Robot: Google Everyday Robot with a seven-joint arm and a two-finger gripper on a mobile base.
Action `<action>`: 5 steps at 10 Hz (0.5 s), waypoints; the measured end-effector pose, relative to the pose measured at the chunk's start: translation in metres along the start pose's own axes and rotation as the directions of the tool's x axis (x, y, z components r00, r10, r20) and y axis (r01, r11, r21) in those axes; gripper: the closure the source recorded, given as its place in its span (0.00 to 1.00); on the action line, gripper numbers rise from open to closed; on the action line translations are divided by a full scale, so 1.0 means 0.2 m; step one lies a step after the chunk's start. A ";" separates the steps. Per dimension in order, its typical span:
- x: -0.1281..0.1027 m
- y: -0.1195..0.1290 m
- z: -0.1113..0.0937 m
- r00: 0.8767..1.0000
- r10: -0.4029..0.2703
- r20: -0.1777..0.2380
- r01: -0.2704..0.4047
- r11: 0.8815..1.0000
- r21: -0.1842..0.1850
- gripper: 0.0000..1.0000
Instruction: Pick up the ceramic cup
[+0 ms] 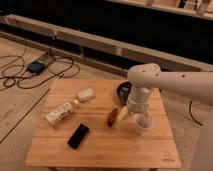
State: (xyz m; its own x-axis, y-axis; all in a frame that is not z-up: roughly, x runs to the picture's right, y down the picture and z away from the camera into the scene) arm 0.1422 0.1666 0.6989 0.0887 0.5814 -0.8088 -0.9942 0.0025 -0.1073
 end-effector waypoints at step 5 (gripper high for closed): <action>-0.09 0.01 0.06 0.998 -0.012 0.066 0.012 1.000 0.005 0.20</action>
State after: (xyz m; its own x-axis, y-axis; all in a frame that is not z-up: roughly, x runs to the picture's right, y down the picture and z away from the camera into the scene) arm 0.1384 0.1656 0.7196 0.0965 0.6338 -0.7675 -0.9934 0.0137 -0.1136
